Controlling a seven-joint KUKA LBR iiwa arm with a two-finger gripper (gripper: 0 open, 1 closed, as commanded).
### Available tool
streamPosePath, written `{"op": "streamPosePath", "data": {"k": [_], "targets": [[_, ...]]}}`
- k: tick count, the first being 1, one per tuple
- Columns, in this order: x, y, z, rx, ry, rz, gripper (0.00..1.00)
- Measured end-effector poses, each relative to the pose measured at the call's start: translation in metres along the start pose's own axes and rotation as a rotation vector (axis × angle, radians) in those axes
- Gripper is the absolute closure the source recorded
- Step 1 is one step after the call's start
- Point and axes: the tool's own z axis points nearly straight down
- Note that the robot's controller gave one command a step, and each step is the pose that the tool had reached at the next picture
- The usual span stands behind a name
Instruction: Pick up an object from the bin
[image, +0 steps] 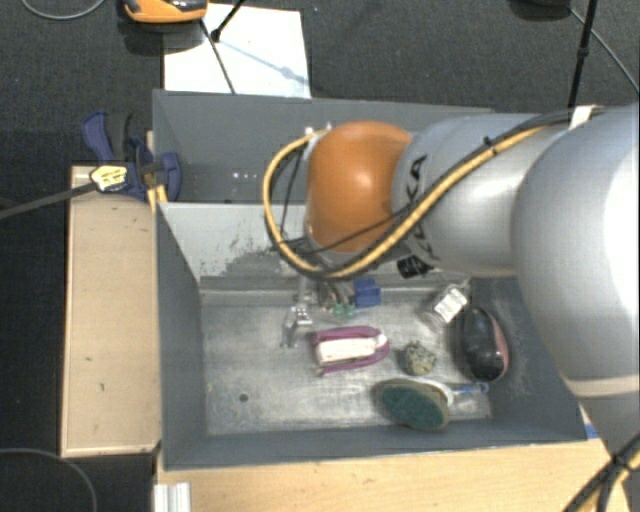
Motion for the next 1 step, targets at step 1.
{"op": "streamPosePath", "data": {"k": [1], "targets": [[0.0153,-0.0885,-0.0017,0.005,0.002,-0.132,0.00]]}}
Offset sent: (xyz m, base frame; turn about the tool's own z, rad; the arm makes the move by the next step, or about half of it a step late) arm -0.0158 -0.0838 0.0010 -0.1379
